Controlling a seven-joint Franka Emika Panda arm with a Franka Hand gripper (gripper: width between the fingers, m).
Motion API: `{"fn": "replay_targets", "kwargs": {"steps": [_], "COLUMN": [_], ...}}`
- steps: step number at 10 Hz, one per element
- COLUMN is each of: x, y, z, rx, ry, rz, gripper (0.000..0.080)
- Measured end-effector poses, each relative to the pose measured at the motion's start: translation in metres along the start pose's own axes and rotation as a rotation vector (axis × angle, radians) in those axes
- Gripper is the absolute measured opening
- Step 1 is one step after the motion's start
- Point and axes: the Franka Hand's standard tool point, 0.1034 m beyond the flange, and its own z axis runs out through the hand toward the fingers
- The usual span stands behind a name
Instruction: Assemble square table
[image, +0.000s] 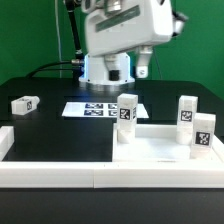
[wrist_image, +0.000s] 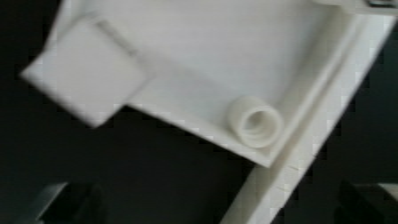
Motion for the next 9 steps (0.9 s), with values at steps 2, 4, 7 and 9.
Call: {"fn": "replay_targets", "kwargs": {"steps": [2,4,7,9], "x": [0.012,0.013,0.014,0.019], "y": [0.027,0.027,0.027,0.062], "z": [-0.006,-0.005,-0.006,-0.004], "rx": [-0.006,-0.008,-0.01,-0.02], "ry": [0.007,0.015,0.015,-0.008], "rz": [-0.166,-0.268,-0.389,-0.407], "gripper": [0.0649,0.0649,0.0649,0.0649]}}
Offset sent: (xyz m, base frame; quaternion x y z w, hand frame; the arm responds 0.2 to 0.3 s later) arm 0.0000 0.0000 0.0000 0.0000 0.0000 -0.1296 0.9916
